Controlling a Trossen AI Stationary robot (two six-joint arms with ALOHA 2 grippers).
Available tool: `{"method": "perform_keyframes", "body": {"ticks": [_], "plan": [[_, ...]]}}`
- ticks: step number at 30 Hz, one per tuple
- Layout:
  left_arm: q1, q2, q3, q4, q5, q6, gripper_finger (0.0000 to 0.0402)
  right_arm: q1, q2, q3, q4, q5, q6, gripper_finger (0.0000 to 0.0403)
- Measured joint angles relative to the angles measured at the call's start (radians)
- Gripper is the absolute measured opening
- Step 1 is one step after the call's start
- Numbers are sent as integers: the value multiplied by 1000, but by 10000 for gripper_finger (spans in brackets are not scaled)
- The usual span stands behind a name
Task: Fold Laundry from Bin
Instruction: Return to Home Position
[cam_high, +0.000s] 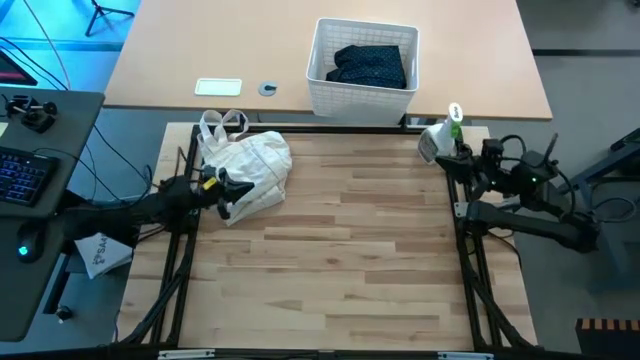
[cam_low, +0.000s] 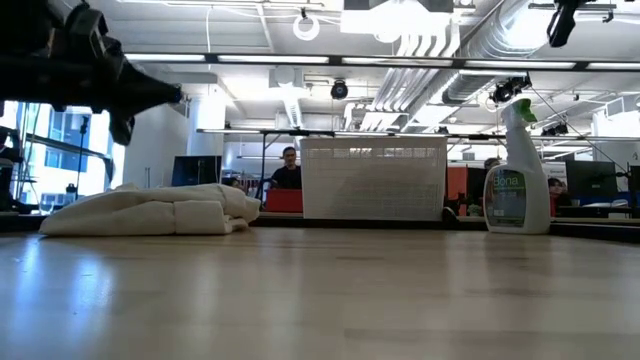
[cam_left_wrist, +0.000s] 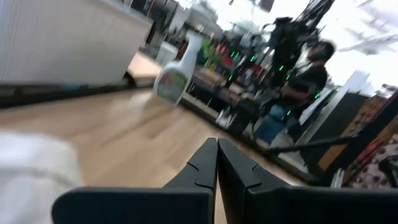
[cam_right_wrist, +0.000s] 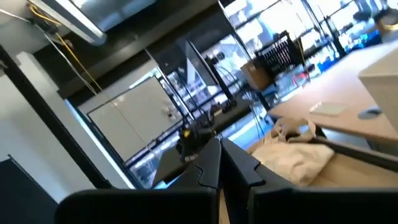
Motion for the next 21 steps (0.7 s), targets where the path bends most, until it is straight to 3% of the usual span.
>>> {"method": "perform_keyframes", "body": {"ticks": [6,9,13,21], "plan": [[-41,121,0,-56,6,-14,0,0,-75,-51,15,33,-11,0],[-56,156,0,-46,14,-108,0,0,-90,-57,13,33,-12,0],[-105,152,1,61,115,187,0,-1,-92,-64,19,41,-13,0],[-184,104,0,-71,99,280,0,-1,-91,-64,-30,40,-20,0]]}}
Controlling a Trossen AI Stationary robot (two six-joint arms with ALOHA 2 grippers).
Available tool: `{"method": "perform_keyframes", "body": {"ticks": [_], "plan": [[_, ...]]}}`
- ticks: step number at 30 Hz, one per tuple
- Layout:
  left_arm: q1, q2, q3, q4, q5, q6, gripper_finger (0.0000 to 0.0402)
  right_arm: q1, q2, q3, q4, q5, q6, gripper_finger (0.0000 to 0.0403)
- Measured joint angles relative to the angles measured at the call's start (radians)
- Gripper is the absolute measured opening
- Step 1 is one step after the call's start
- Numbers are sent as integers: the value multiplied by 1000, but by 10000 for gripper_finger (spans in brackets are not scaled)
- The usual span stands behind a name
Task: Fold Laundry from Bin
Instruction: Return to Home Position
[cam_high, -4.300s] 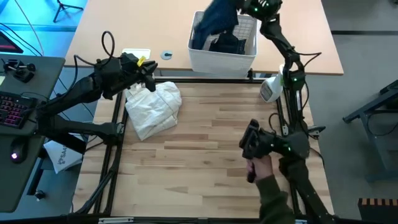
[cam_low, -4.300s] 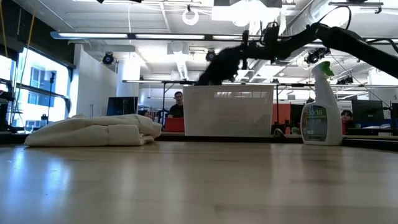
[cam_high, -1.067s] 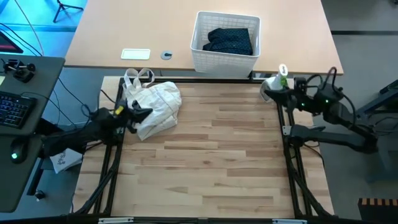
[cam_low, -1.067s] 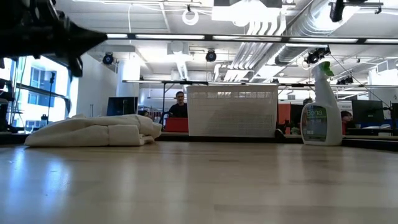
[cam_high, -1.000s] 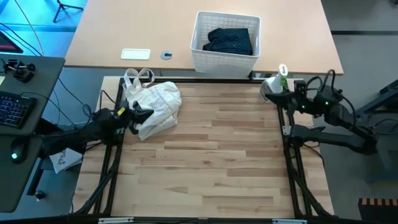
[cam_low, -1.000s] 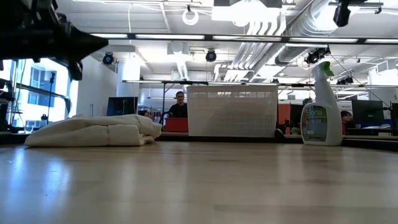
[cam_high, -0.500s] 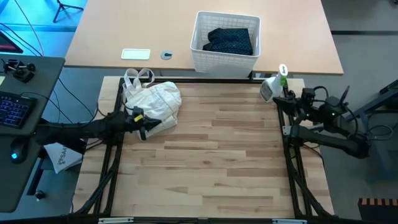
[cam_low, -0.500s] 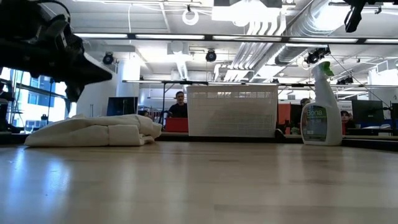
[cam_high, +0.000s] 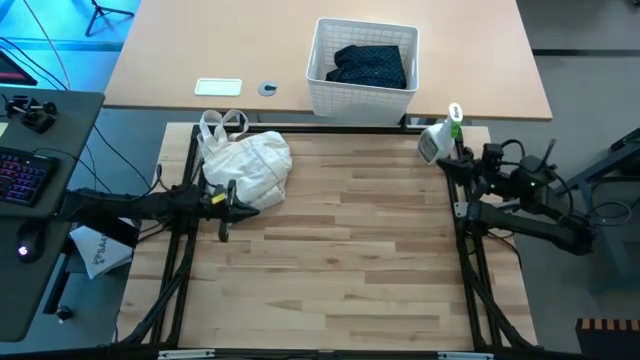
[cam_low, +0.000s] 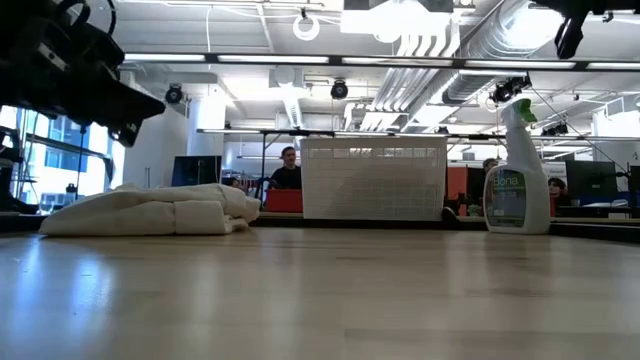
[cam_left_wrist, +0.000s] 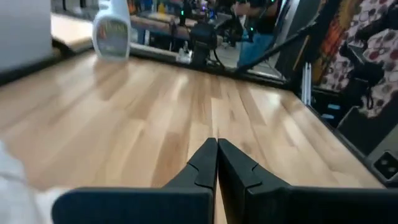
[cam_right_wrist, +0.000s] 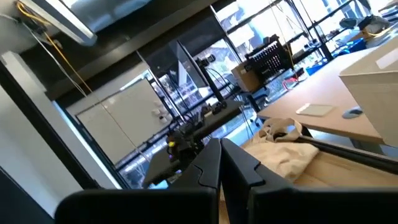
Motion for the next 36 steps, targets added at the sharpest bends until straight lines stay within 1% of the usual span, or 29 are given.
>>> {"method": "perform_keyframes", "body": {"ticks": [5,9,13,17,24,36], "plan": [[-21,-74,0,15,-78,121,0,0,0,0,-42,-5,7,0],[-23,-175,0,-81,-122,172,0,0,0,0,-66,-7,7,0],[-23,-256,0,-87,-112,231,0,0,1,0,-87,-7,7,0],[-23,-251,0,-91,-100,251,0,0,1,0,-98,-7,7,0],[-19,-223,0,-91,-100,243,0,0,1,0,-101,-7,7,0],[-19,-223,0,-90,-100,242,0,0,1,0,-100,-7,7,0]]}}
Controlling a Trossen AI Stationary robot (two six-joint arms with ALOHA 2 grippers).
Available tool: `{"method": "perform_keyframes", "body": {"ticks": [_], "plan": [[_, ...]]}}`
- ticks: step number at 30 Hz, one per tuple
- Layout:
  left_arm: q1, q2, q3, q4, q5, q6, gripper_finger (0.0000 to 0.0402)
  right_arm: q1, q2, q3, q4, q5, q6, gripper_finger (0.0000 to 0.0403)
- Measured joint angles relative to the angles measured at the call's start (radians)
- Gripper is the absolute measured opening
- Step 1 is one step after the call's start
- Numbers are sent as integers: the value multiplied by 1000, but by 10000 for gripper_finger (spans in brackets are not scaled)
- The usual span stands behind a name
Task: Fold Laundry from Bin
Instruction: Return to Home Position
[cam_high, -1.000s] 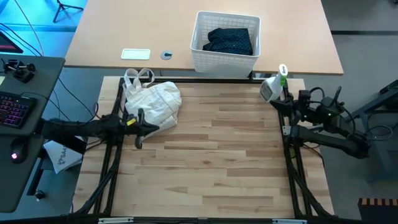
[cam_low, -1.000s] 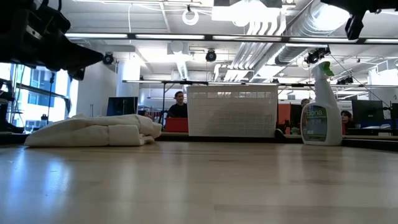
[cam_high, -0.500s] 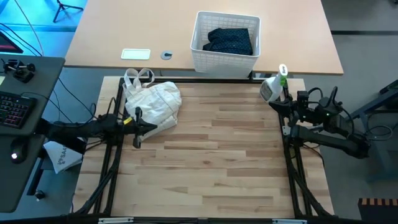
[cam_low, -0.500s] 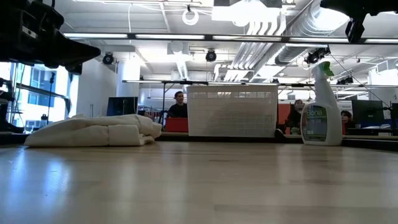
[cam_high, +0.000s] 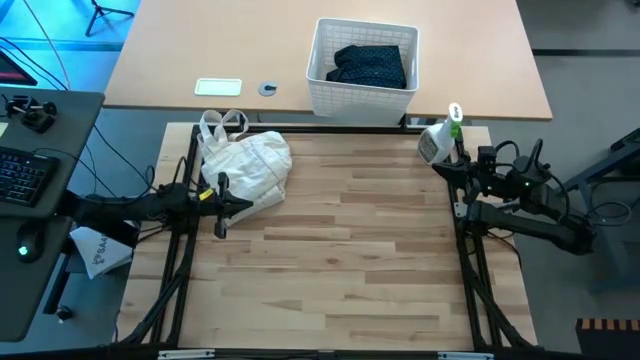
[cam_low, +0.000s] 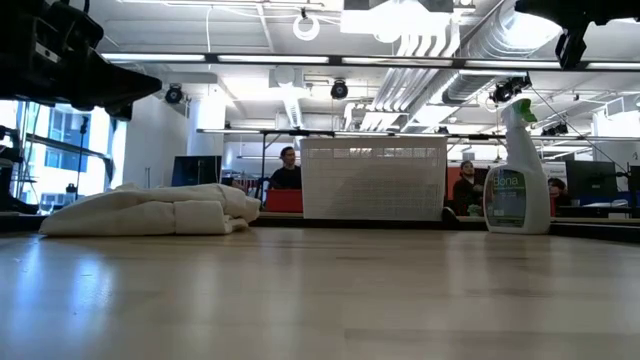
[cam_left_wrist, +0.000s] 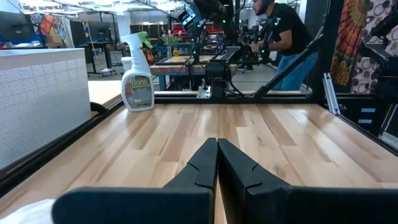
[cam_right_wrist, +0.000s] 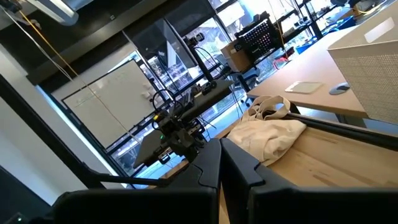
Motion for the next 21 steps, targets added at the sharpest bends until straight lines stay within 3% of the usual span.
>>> {"method": "perform_keyframes", "body": {"ticks": [8,11,15,21], "plan": [[0,0,0,0,0,0,0,32,-12,1,-1,3,-1,0],[0,0,0,0,0,0,0,110,-72,-22,14,18,-152,0],[0,0,0,0,0,0,0,225,-154,-165,143,126,-415,0],[0,1,0,0,0,0,0,329,-156,-424,276,184,-476,0]]}}
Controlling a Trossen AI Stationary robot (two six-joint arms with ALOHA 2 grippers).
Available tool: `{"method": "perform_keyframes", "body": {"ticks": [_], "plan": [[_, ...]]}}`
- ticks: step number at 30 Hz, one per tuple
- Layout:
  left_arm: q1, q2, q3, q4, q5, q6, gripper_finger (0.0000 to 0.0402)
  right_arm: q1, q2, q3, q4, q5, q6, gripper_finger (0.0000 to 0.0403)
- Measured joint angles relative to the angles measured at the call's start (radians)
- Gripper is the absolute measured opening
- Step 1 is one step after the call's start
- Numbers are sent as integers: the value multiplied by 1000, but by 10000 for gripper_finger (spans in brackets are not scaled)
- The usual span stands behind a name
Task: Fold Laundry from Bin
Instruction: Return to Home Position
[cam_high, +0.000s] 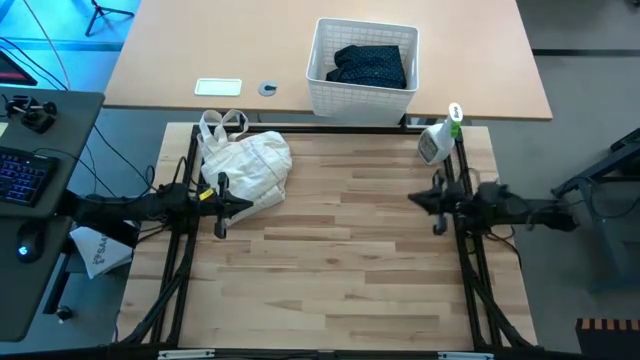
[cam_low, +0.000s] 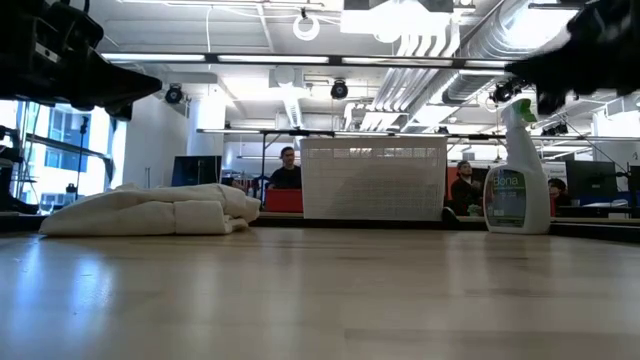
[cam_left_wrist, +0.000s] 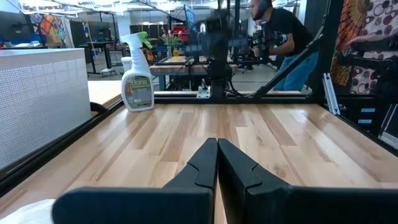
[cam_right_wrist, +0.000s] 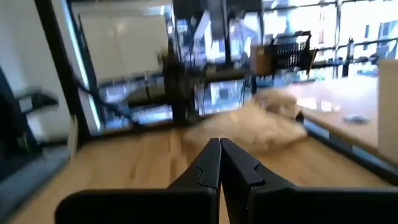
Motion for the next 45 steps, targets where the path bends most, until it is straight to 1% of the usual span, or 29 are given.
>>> {"method": "perform_keyframes", "body": {"ticks": [3,6,11,13,18,45], "plan": [[0,0,0,0,0,0,0,13,0,-110,85,-3,-22,0],[0,-1,0,1,0,0,0,15,0,-109,69,-44,1,0],[0,0,0,0,0,0,0,10,-1,-110,55,-150,-67,0],[0,-1,0,0,0,0,0,9,-1,-110,55,-166,-79,0],[0,-1,0,0,0,0,0,10,19,-110,55,-169,-74,0],[0,-1,0,0,0,0,0,10,19,-111,56,-169,-74,0]]}}
